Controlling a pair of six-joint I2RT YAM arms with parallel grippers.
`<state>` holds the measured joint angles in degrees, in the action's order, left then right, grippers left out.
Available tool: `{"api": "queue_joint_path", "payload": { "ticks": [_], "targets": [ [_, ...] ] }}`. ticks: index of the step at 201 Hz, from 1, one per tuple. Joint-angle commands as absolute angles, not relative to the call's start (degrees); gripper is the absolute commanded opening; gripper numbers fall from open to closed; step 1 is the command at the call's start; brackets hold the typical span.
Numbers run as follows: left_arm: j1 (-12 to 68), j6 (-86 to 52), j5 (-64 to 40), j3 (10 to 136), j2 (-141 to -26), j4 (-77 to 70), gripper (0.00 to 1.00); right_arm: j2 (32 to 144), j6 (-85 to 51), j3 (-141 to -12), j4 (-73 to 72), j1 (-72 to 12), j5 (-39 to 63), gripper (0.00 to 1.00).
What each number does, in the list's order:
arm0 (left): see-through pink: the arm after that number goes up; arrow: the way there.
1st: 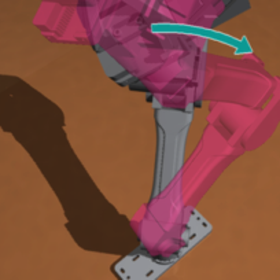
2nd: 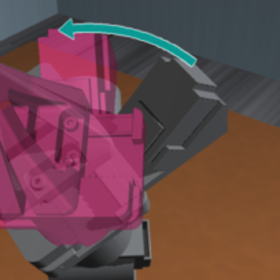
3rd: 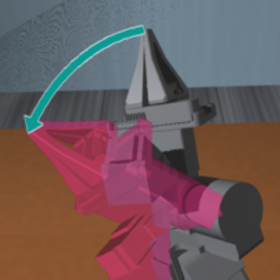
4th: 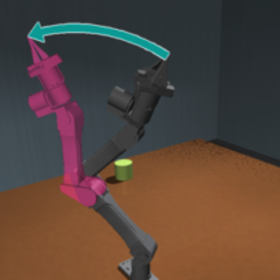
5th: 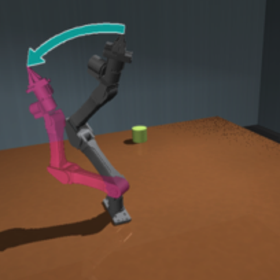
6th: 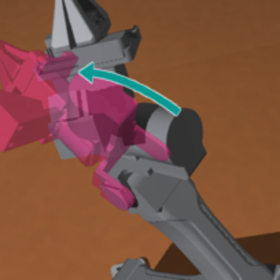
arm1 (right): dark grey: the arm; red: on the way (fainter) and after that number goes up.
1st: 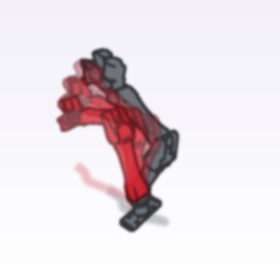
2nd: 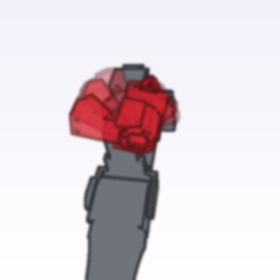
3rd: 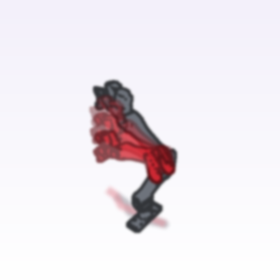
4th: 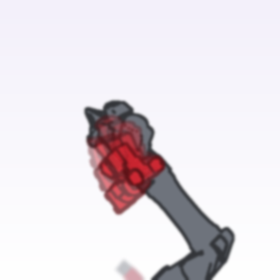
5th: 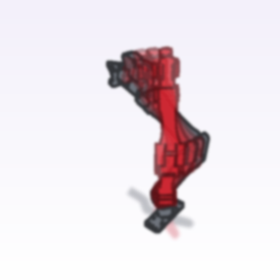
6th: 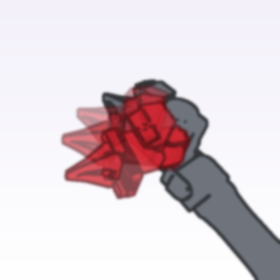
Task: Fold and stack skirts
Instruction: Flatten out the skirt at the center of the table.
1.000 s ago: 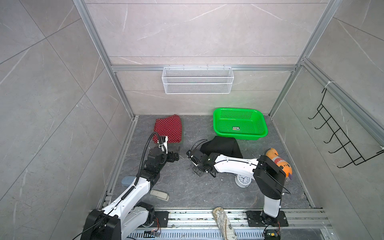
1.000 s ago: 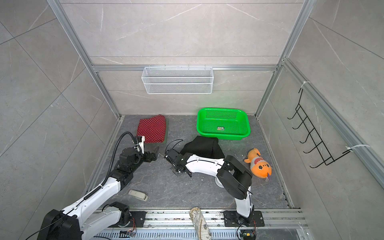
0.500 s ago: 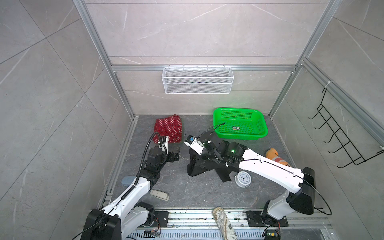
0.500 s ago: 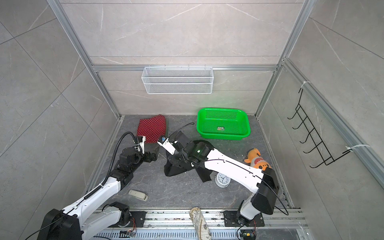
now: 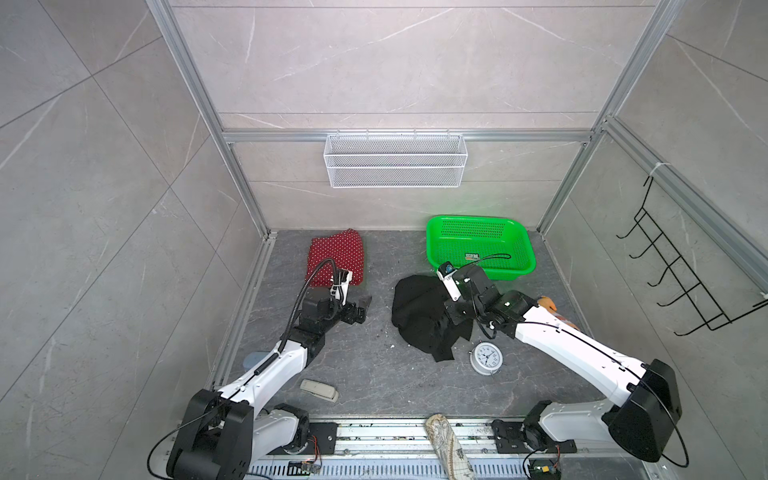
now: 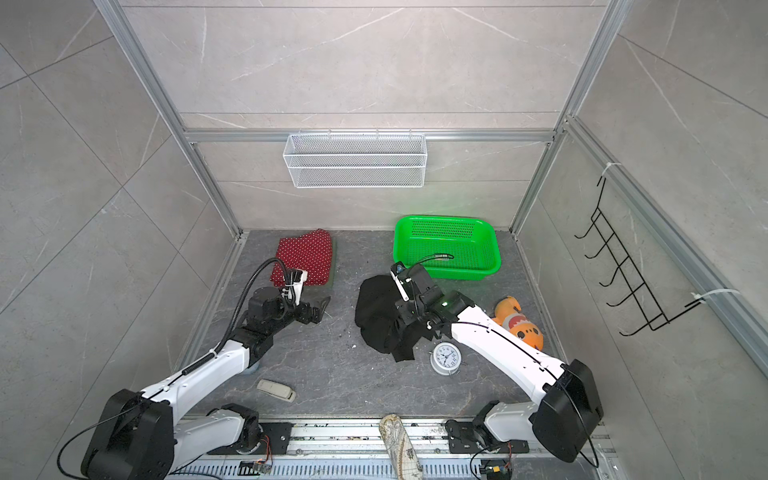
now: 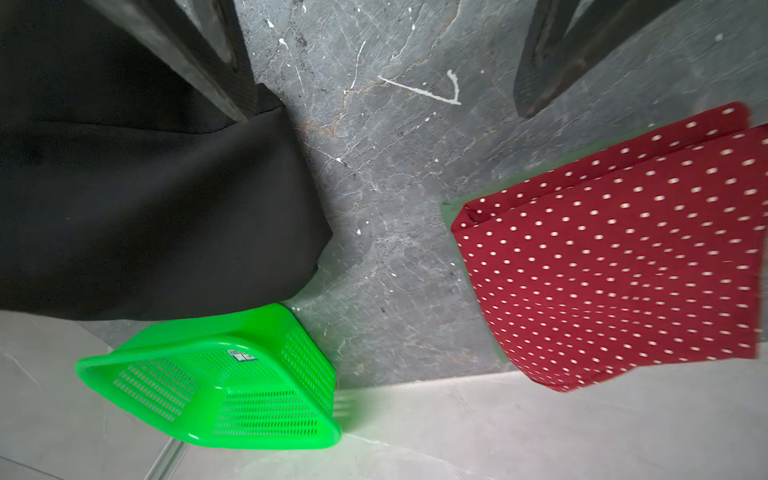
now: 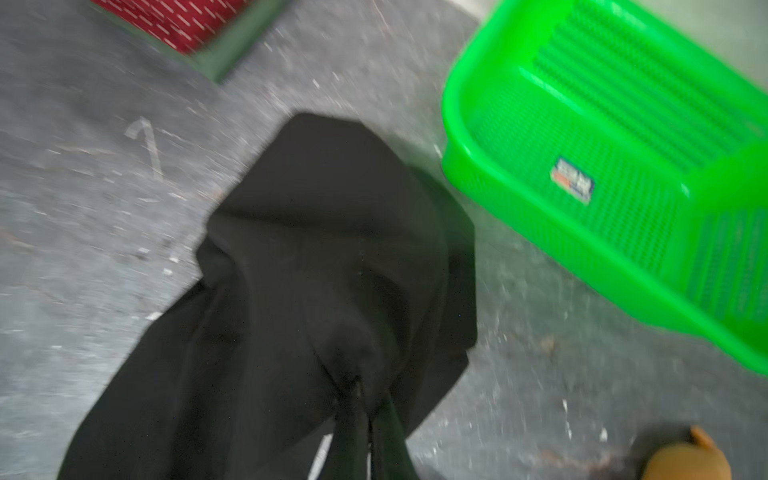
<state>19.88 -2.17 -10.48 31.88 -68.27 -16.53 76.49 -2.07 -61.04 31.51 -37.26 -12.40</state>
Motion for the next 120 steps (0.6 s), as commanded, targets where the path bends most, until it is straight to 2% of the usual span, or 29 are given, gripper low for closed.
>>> {"api": "queue_joint_path", "payload": {
  "ticks": [1, 52, 96, 120],
  "targets": [
    [21.0, 0.0, -15.2, 35.1, -71.0, -19.8, 0.99, 75.5, -6.7, -58.8, 29.0, -35.3, -14.1, 0.00],
    [30.2, 10.4, -15.8, 37.5, -77.8, -18.5, 0.97, 80.4, -9.8, -60.1, 28.6, -30.8, -11.9, 0.00],
    [40.5, 25.1, -9.9, 35.9, -80.4, -24.0, 0.98, 83.7, -9.7, -64.3, 27.8, -28.0, -7.8, 0.00],
    [43.3, 26.9, -10.2, 36.9, -83.8, -28.1, 0.98, 84.7, -9.6, -65.0, 27.5, -27.0, -5.8, 0.00]
  ]
}}
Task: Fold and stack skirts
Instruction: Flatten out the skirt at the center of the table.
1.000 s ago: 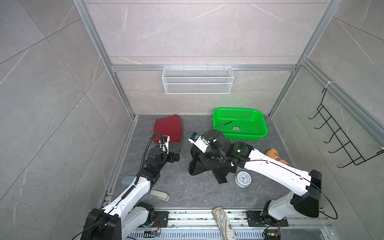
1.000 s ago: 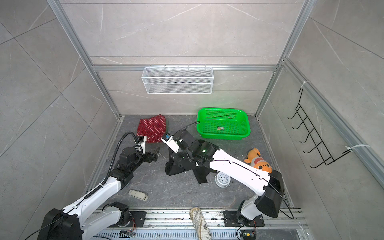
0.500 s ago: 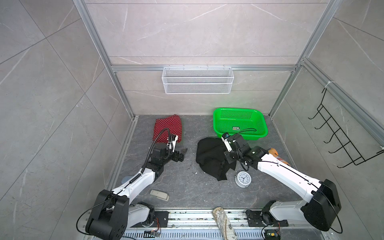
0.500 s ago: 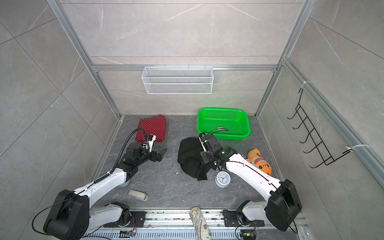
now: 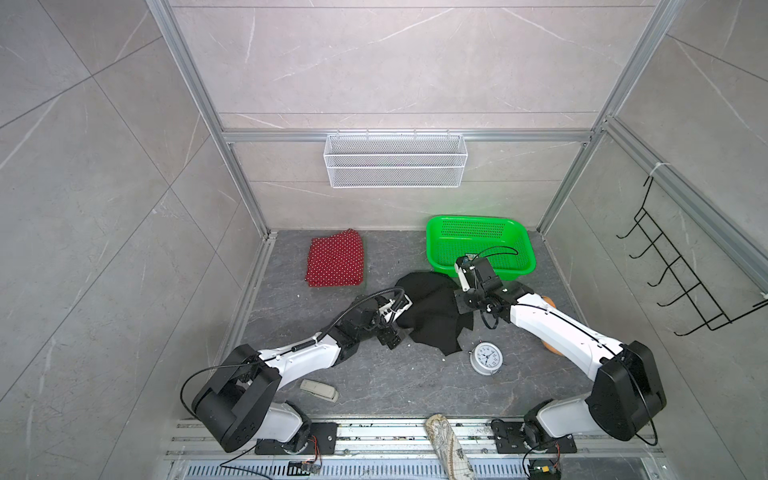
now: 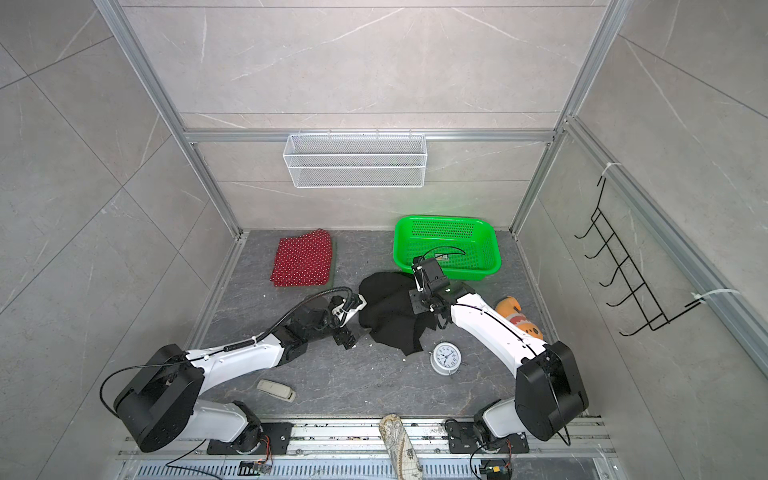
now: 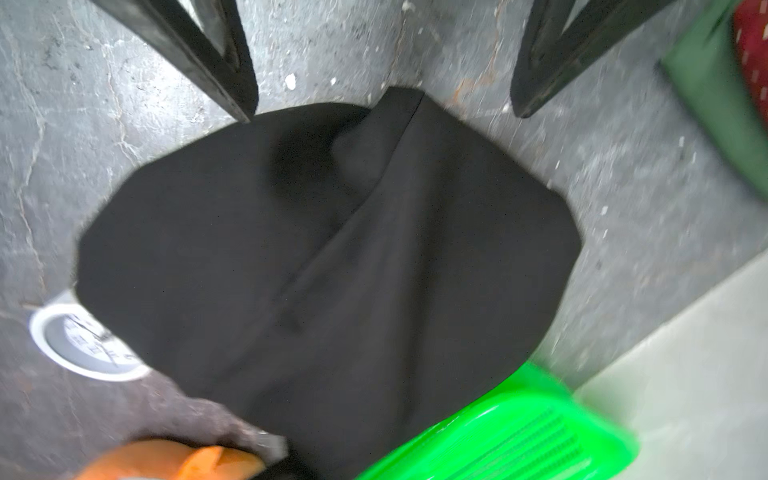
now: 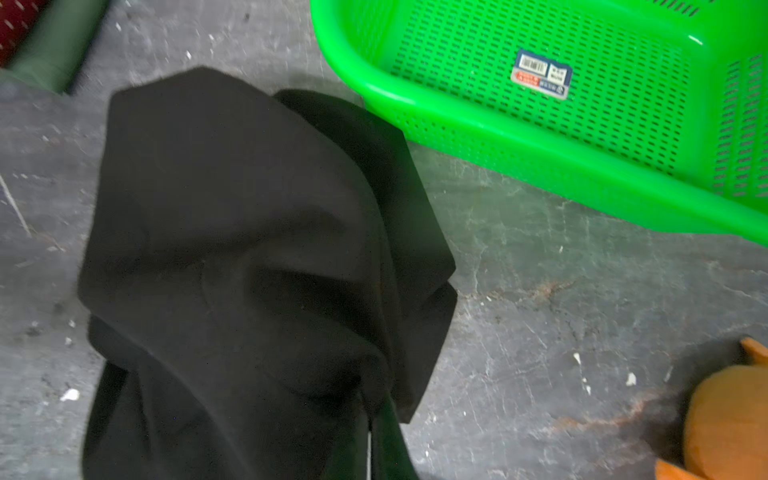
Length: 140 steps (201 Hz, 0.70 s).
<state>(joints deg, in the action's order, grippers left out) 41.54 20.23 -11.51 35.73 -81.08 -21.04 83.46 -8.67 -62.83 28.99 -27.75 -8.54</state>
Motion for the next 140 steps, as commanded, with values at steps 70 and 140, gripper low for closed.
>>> {"api": "queue_joint_path", "payload": {
  "ticks": [70, 140],
  "targets": [
    [46.2, 24.3, -3.3, 45.7, -100.9, -38.8, 0.95, 84.1, -8.3, -64.8, 29.7, -24.4, -0.7, 0.09],
    [46.2, 23.1, -0.8, 48.7, -105.4, -40.8, 0.92, 74.7, -8.7, -59.8, 29.6, -23.9, 1.5, 0.31]
  ]
}}
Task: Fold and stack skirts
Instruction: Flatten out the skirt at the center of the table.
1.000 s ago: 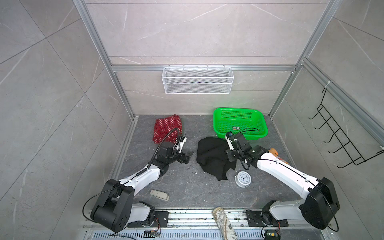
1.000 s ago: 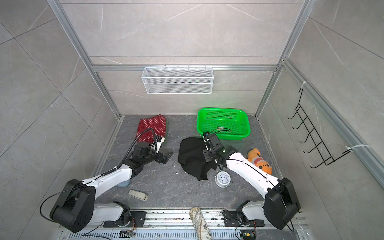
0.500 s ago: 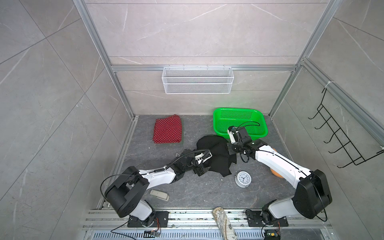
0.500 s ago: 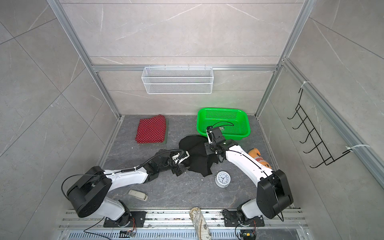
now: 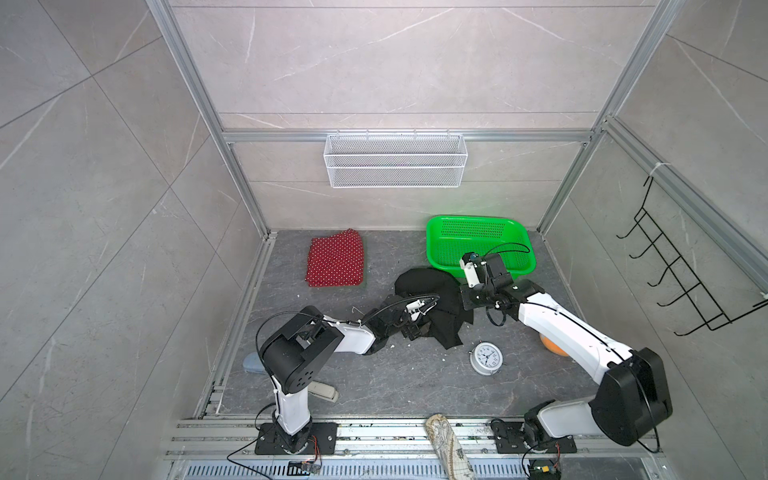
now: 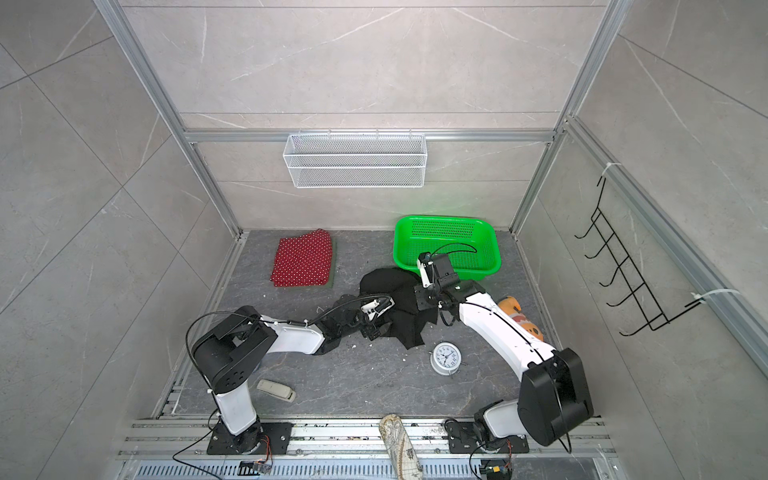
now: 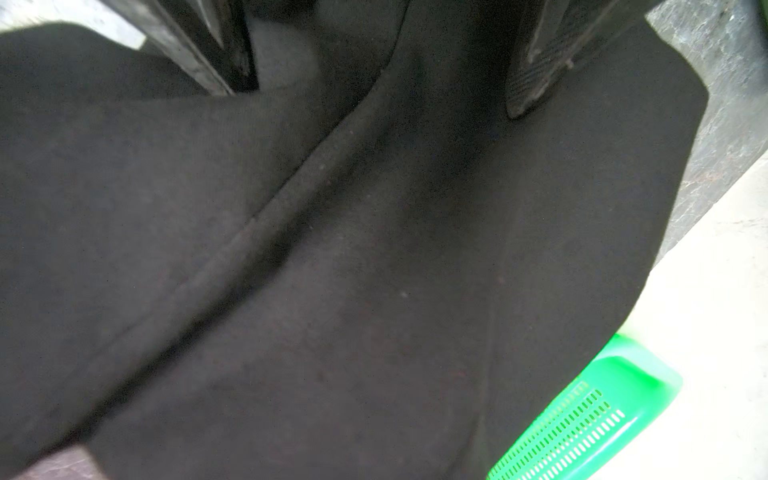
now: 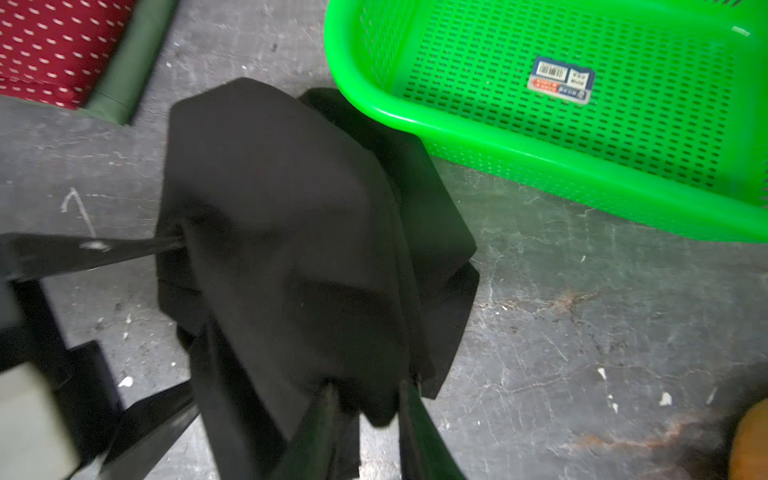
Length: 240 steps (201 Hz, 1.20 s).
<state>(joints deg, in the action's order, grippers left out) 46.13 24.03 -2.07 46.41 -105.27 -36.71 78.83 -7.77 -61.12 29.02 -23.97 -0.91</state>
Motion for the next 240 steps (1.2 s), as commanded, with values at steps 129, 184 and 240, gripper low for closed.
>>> {"api": "queue_joint_path", "payload": {
  "ticks": [129, 184, 240],
  "targets": [
    [46.2, 23.6, -2.2, 48.7, -105.7, -39.9, 0.92, 75.0, 0.9, -57.9, 29.0, -29.2, 6.8, 0.39],
    [46.1, 23.7, -2.3, 48.6, -105.9, -40.5, 0.92, 80.0, 2.9, -59.1, 31.7, -29.2, 6.4, 0.38],
    [46.1, 23.7, -2.2, 48.9, -105.7, -40.1, 0.92, 82.5, 2.9, -58.4, 31.3, -29.2, 4.5, 0.34]
  ]
}}
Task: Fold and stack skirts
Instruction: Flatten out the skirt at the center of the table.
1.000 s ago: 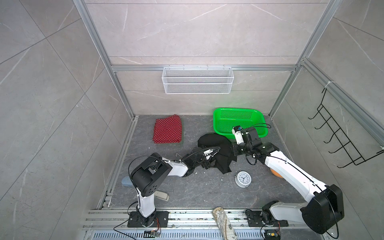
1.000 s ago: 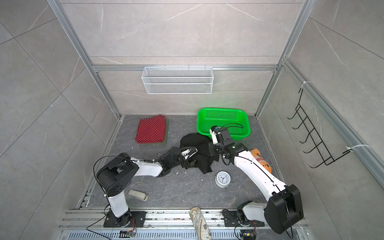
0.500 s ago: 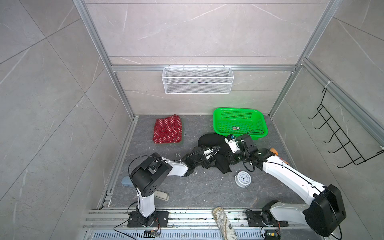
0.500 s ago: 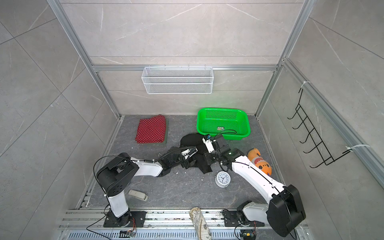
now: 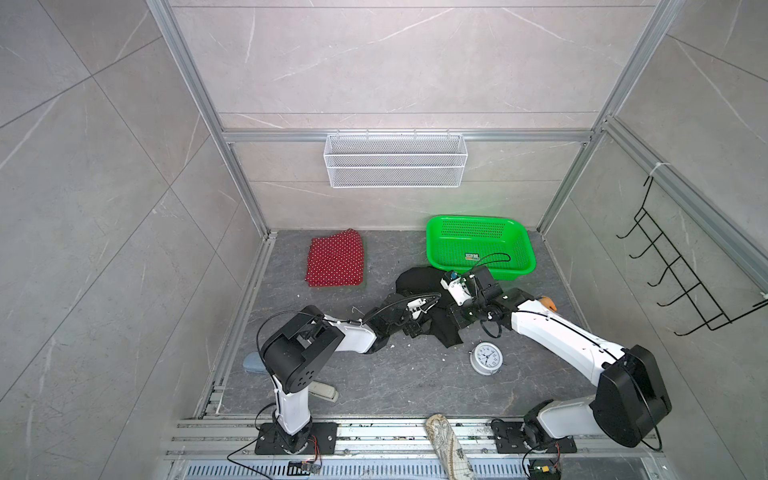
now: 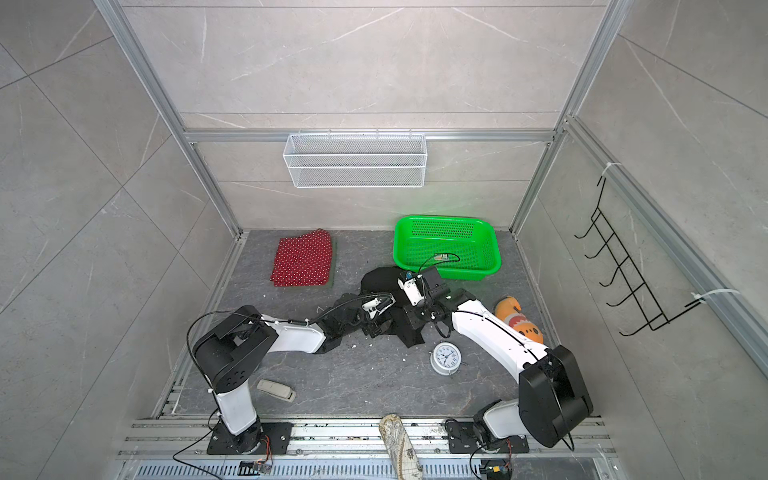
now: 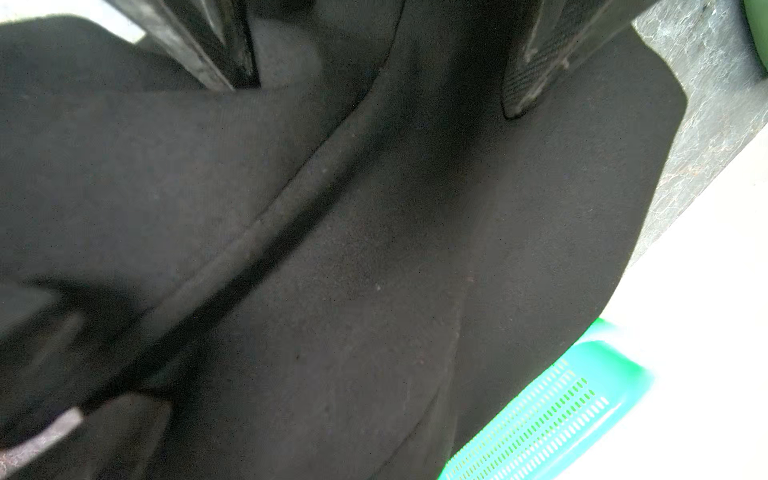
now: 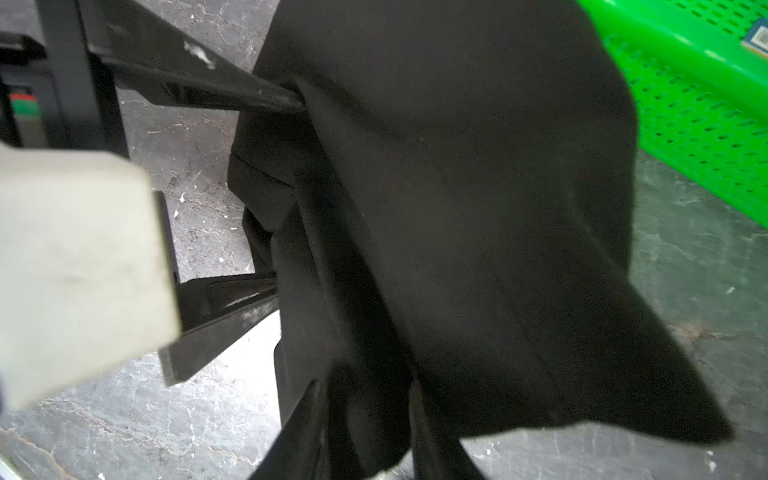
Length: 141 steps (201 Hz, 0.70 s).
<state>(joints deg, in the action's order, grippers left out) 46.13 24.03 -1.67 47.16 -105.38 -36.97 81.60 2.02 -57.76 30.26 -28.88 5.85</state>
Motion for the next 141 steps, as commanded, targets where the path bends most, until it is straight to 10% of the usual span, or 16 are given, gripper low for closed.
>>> {"api": "queue_joint_path", "payload": {
  "ticks": [1, 71, 141],
  "targets": [
    [46.1, 23.7, -2.2, 48.9, -105.8, -40.1, 0.92, 82.5, 2.9, -58.4, 31.3, -29.2, 4.4, 0.34],
    [46.1, 23.3, -2.0, 48.9, -105.5, -39.6, 0.92, 83.6, 3.6, -59.9, 31.3, -29.2, 3.3, 0.00],
    [43.1, 17.2, -4.5, 44.6, -97.5, -43.3, 0.92, 76.1, 7.9, -67.6, 32.8, -29.2, -7.6, 0.00]
  ]
}}
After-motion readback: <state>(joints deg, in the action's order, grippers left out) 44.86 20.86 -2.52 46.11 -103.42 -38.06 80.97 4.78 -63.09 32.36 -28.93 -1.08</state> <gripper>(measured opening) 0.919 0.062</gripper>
